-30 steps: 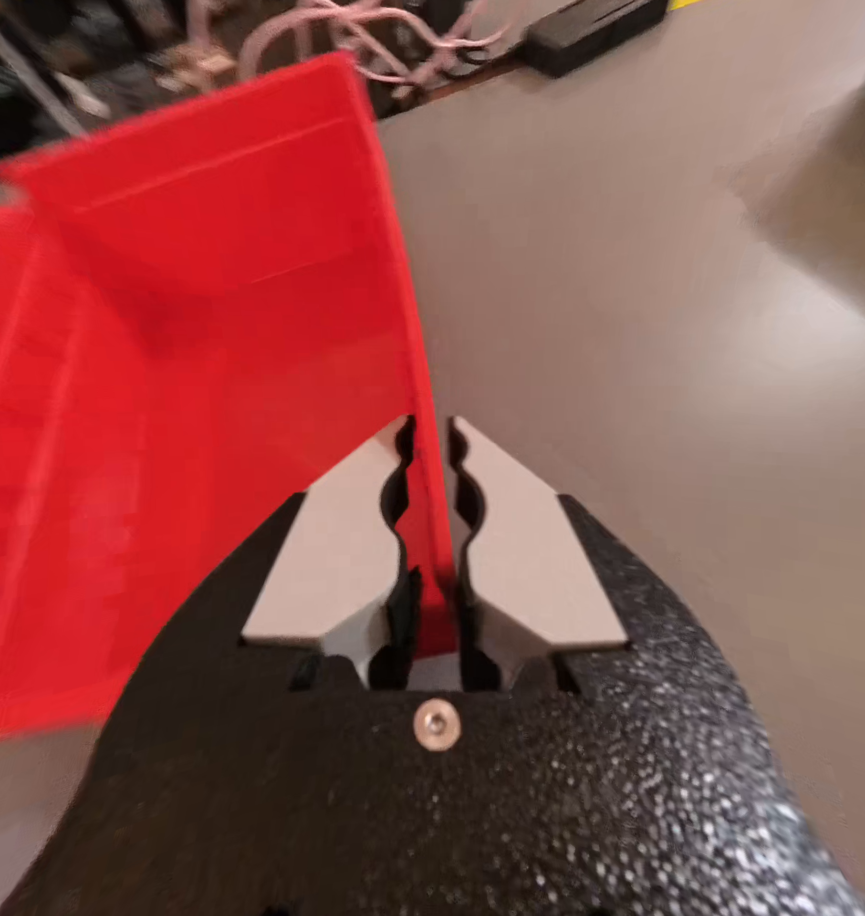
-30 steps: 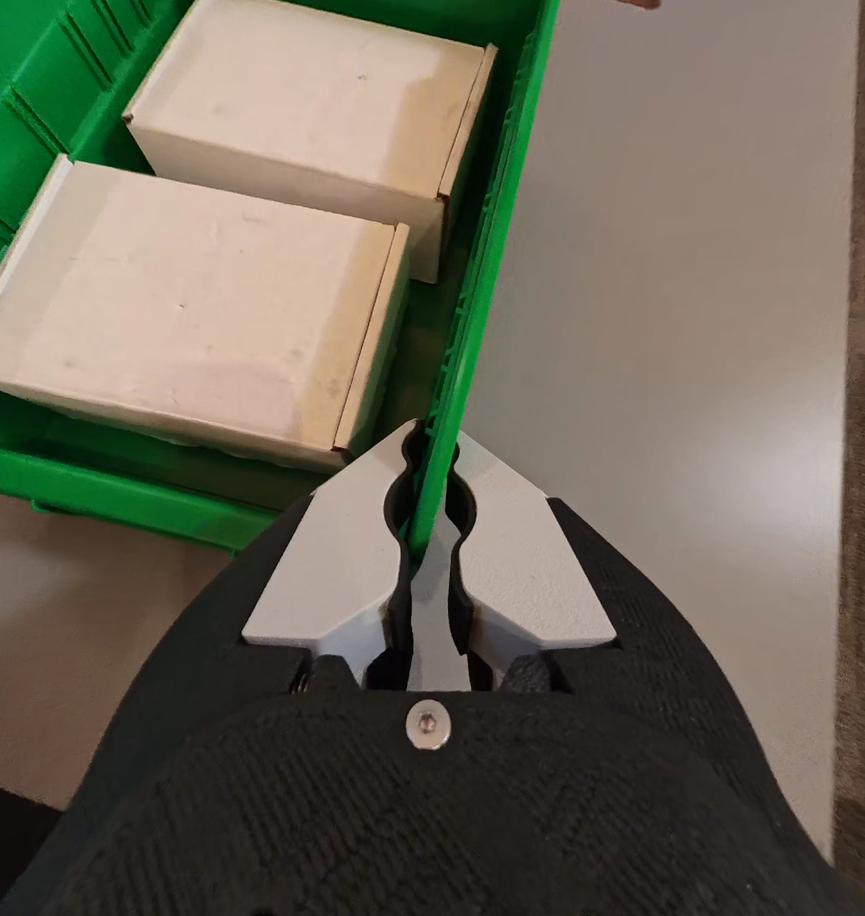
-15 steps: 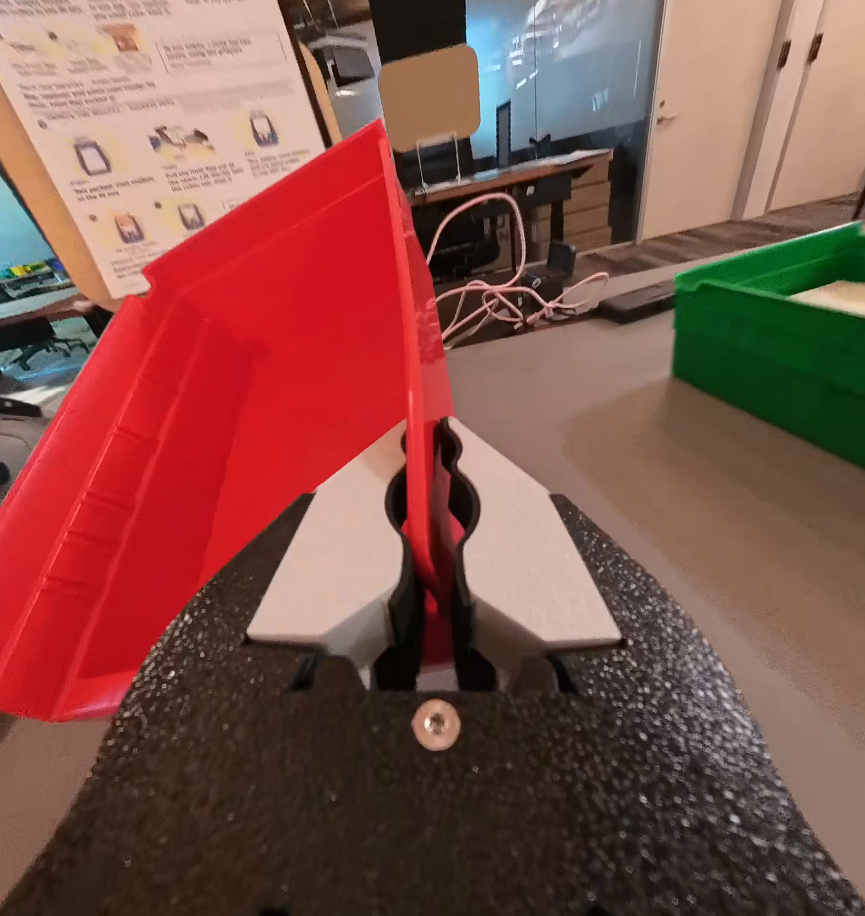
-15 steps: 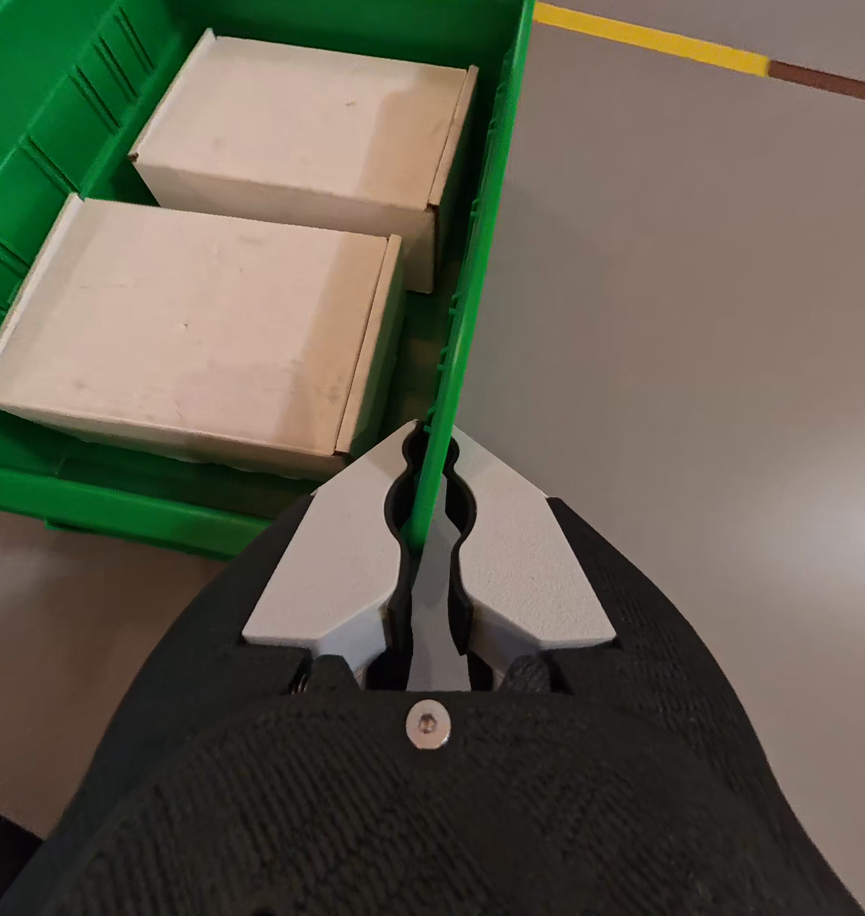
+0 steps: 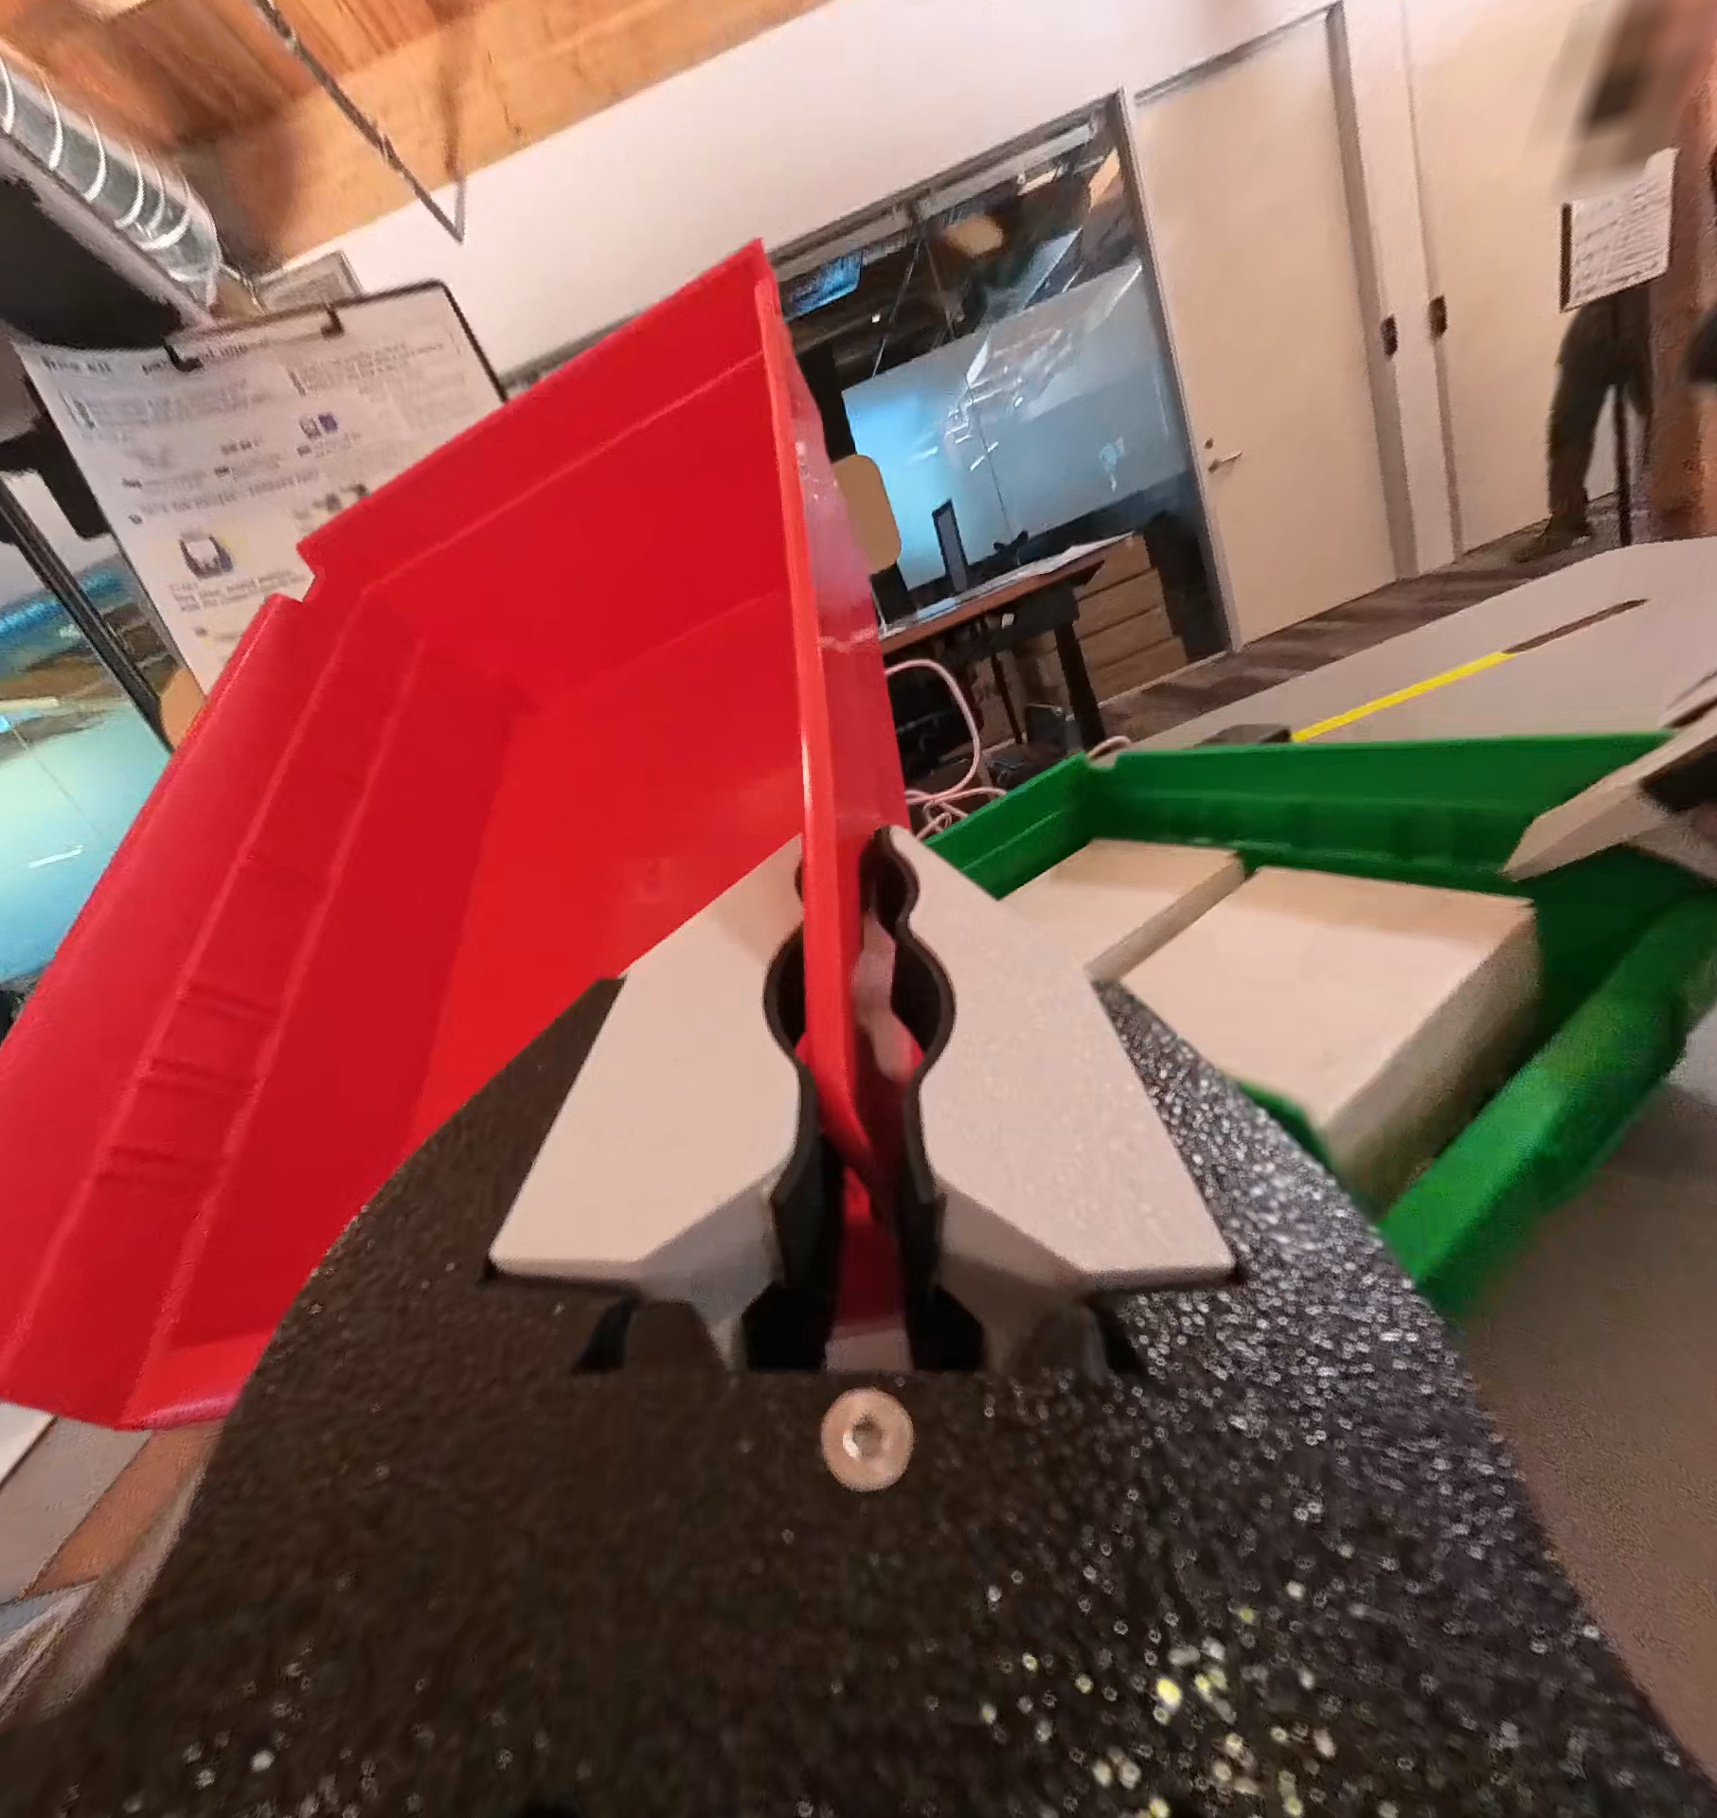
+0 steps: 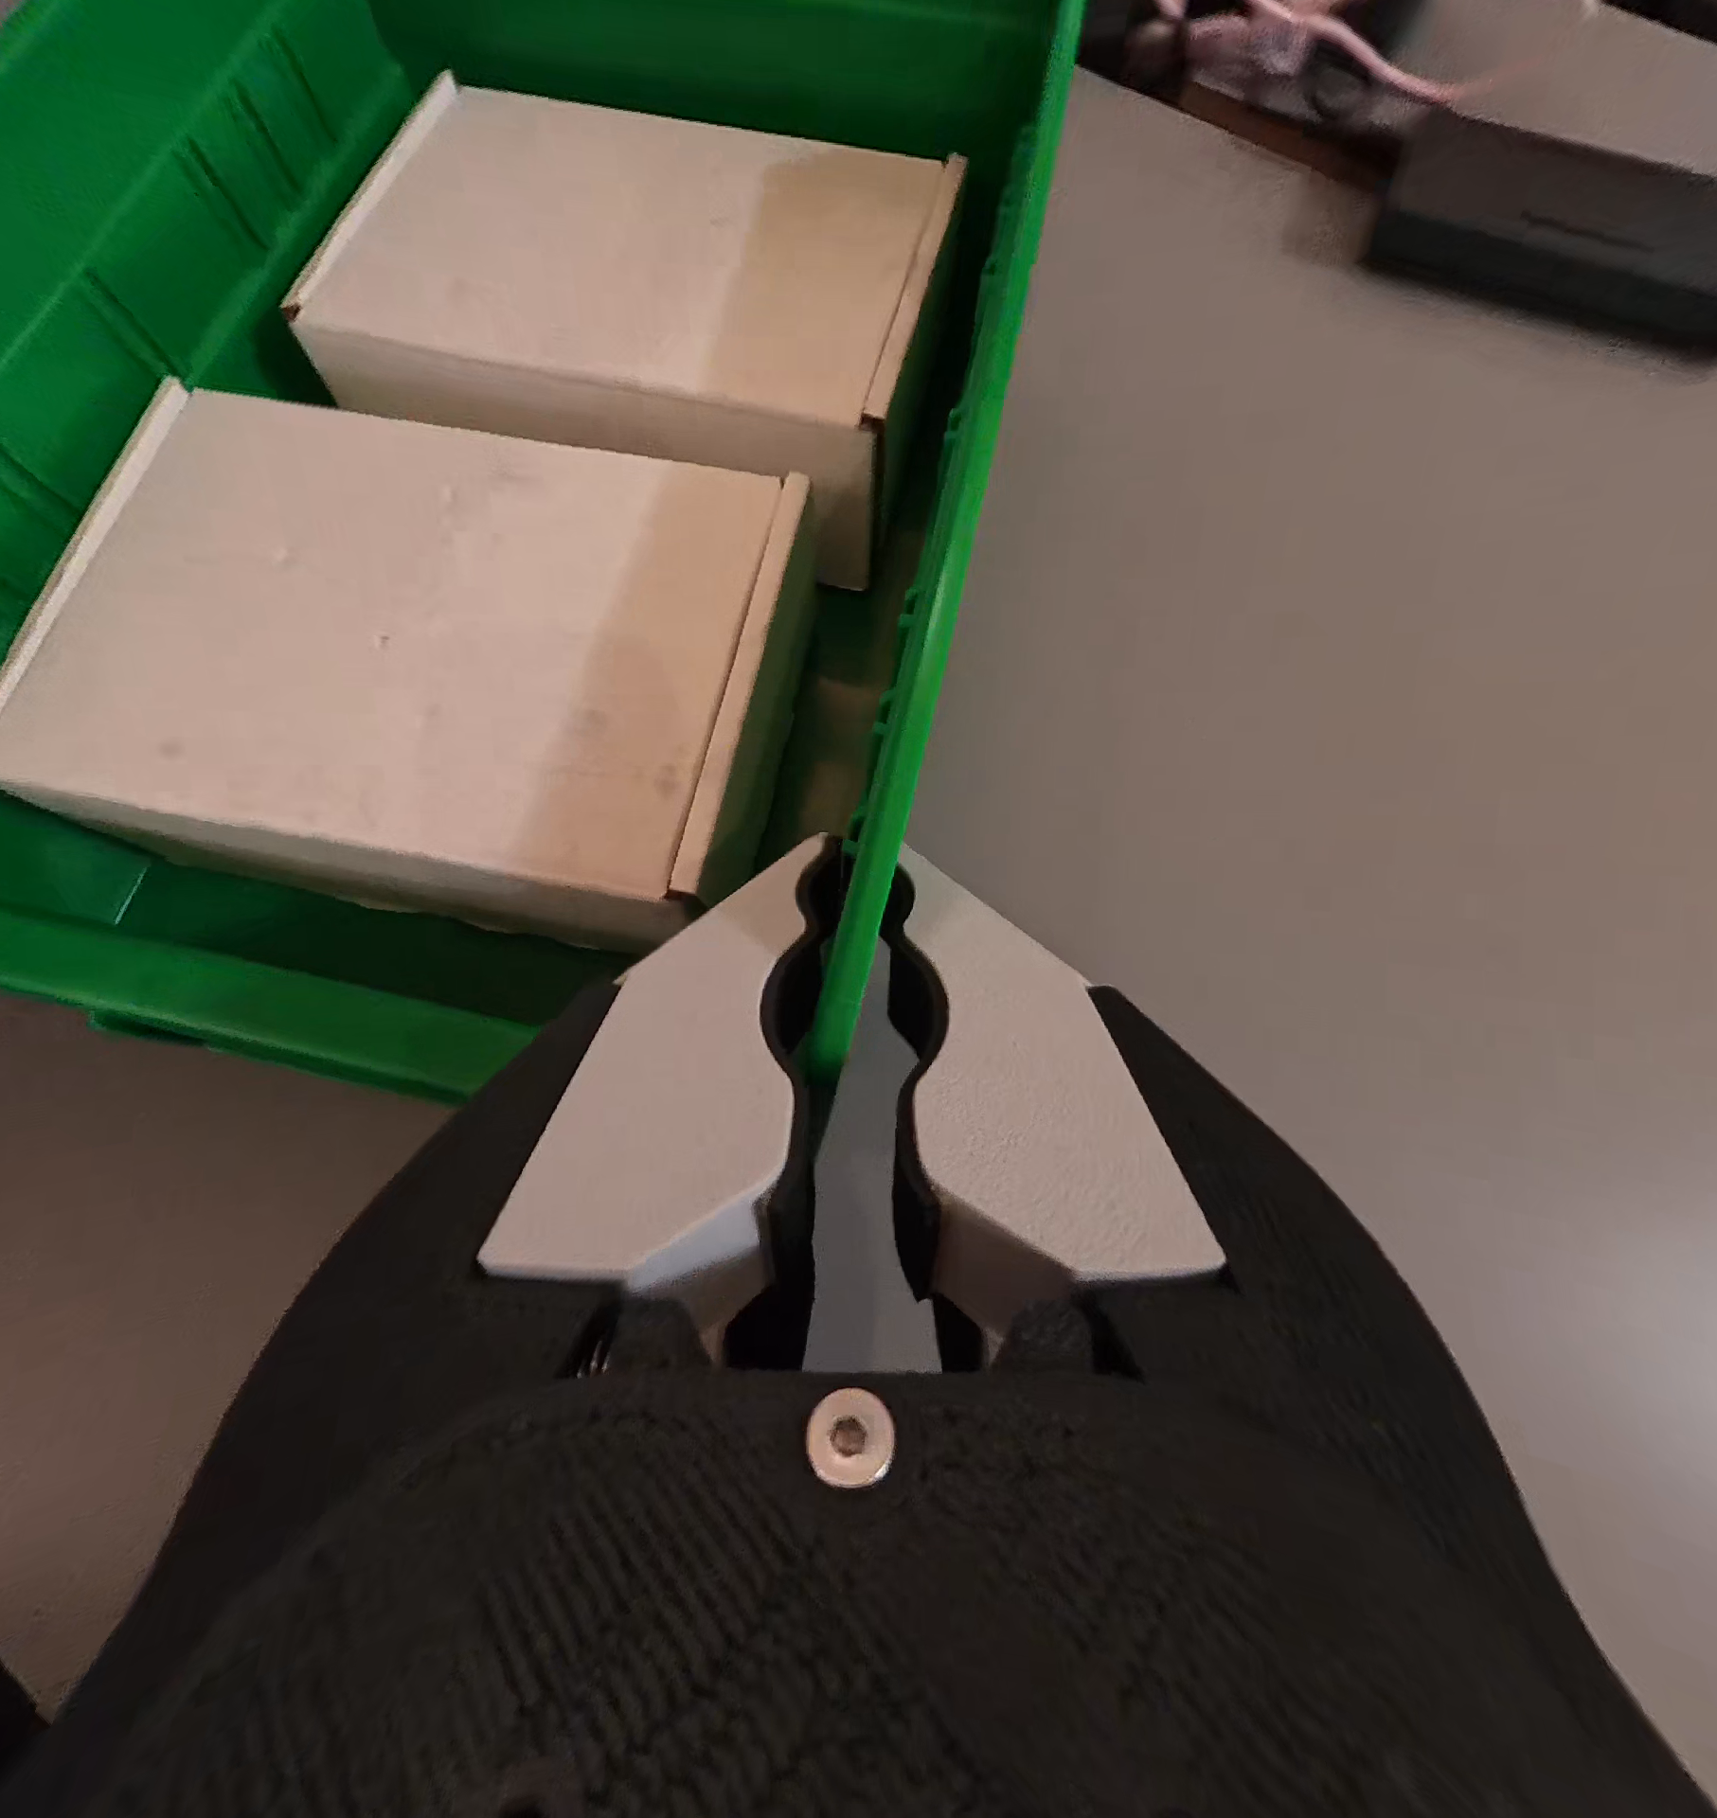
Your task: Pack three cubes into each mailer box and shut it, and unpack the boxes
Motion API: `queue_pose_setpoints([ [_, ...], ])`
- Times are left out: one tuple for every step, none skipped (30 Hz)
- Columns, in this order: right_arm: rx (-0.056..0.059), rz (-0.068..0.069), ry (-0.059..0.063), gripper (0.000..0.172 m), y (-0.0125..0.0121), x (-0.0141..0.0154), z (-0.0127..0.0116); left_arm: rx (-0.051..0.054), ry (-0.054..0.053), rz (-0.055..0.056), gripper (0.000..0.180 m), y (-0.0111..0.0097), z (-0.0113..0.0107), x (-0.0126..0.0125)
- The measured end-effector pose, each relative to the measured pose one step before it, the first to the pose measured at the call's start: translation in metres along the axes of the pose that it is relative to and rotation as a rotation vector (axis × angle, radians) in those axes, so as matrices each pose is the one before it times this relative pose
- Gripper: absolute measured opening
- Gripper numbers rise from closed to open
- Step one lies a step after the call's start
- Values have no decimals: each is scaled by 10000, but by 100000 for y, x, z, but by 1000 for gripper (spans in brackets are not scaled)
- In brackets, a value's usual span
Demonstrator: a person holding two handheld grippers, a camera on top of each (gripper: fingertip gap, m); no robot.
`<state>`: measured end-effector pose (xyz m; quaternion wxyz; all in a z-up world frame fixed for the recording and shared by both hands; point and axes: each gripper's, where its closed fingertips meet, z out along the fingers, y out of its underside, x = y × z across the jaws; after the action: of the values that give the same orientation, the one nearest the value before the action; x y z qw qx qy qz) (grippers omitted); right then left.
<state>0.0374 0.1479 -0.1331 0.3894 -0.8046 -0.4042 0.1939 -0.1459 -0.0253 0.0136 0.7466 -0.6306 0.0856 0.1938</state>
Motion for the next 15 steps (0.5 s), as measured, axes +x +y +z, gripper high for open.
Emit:
queue_pose_setpoints([
  [89, -269, -135, 6, -408, -1099, 496, 20, -32, 138, 6, -263, -103, 103],
  [106, -249, -151, 7, -402, -1075, 439, -62, -50, 181, 6, -165, -71, 116],
  [120, -274, -248, 10, -389, -1149, 397, -81, -74, 222, 6, -138, -85, 132],
  [148, -284, -359, 13, -378, -1281, 394, -22, -90, 219, 5, -156, -91, 124],
  [227, -260, -478, 18, -406, -1379, 391, 40, -29, 108, 6, -178, -57, 137],
  [286, -204, -554, 22, -401, -1403, 322, 88, 23, 54, 6, -196, -50, 155],
  [450, -77, -638, 28, -557, -1360, 110, 118, 53, 45, 6, -229, -68, 145],
  [624, 28, -614, 33, -738, -1153, -213, 135, 98, -16, 6, -276, -81, 190],
  [702, -31, -389, 30, -791, -664, -561, 155, 124, -53, 6, -299, -106, 241],
  [718, -127, -203, 31, -831, -269, -877, 173, 134, -69, 5, -342, -95, 297],
  [543, -82, 18, 33, -622, 131, -1056, 198, 133, -24, 5, -393, -64, 387],
  [438, -159, 250, 32, -506, 555, -1271, 202, 156, 52, 5, -423, -16, 520],
  [533, -371, 433, 31, -612, 859, -1541, 207, 184, 122, 5, -484, 27, 647],
  [510, -450, 831, 30, -574, 1475, -1834, 223, 221, 170, 6, -583, 68, 798],
  [432, -523, 1145, 30, -435, 2070, -2033, 255, 250, 123, 6, -698, 108, 905],
])
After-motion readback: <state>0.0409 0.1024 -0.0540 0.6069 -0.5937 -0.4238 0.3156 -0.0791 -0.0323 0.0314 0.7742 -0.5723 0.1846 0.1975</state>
